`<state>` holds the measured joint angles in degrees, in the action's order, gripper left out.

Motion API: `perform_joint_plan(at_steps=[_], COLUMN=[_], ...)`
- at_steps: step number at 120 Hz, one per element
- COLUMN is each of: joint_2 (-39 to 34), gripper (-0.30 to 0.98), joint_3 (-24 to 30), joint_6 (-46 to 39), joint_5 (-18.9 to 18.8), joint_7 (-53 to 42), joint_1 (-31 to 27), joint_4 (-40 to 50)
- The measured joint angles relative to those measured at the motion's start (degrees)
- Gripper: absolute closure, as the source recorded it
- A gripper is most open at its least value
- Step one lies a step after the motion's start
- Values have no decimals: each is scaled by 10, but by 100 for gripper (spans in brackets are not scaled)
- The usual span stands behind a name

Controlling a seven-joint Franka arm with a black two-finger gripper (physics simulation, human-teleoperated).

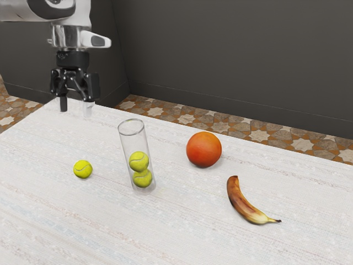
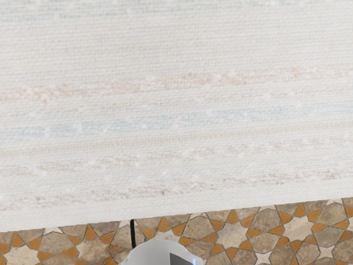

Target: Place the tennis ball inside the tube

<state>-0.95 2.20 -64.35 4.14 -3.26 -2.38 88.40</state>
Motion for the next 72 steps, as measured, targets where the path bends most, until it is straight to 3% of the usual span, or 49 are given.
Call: perform_joint_plan(at_steps=[16, 38, 50, 72], joint_2=[-18, -115, -72, 41], gripper=[0, 0, 0, 0], joint_3=[-6, -74, -102, -112], joint_6=[-128, -308, -395, -554], joint_5=[-15, -22, -23, -22], joint_7=[-10, -21, -26, -34], joint_1=[3, -19, -22, -26], joint_4=[41, 293, 345, 357])
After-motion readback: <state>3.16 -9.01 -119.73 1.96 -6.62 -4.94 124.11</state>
